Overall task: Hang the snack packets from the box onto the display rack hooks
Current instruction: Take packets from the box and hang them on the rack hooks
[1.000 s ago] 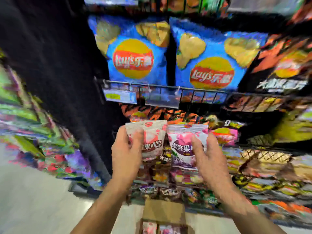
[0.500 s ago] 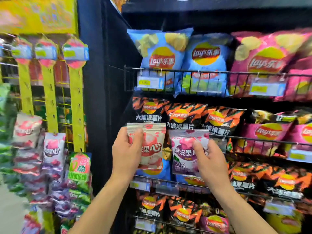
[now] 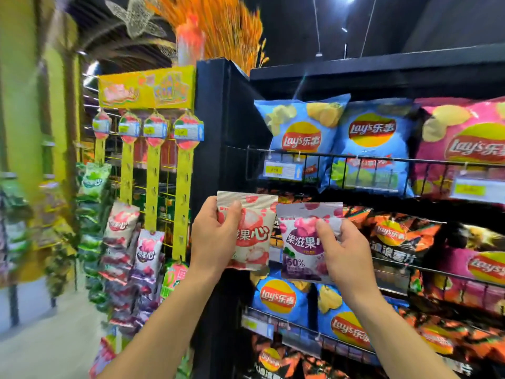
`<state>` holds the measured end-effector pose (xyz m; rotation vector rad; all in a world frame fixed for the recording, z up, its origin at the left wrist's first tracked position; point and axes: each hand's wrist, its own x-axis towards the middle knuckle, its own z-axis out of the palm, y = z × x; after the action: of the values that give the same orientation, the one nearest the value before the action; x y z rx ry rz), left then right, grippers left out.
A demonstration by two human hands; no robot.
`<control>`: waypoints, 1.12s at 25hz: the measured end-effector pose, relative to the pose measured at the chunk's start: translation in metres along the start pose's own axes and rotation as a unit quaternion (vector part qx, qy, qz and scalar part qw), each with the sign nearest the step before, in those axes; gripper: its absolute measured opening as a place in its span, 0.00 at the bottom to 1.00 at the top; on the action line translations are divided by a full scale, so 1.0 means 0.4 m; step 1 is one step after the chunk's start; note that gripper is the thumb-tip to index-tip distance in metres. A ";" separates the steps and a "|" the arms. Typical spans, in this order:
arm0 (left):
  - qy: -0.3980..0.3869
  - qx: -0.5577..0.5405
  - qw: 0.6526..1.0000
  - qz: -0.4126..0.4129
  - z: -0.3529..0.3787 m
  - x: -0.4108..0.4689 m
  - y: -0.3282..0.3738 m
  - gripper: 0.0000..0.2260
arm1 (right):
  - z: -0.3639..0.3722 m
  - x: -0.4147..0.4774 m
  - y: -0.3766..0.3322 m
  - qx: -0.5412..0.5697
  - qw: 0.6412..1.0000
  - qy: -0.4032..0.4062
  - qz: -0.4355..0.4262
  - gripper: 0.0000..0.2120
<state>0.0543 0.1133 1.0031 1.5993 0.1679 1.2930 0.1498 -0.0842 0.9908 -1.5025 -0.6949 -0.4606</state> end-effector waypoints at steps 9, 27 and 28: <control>0.093 0.063 0.992 -0.051 -0.204 -0.075 0.085 0.10 | 0.154 -0.041 -0.006 0.073 0.990 -0.115 0.024 0.09; 0.202 0.149 0.967 -0.042 -0.650 -0.160 0.099 0.06 | 0.532 -0.291 -0.169 0.150 0.958 -0.232 0.073 0.18; 0.199 0.150 0.967 -0.046 -0.688 -0.147 0.088 0.07 | 0.566 -0.303 -0.183 0.147 0.959 -0.230 0.074 0.18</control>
<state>-0.2028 0.2264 0.9629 1.5385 0.7084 1.5593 -0.0177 0.1198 0.9494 -1.3720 -0.9573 0.1153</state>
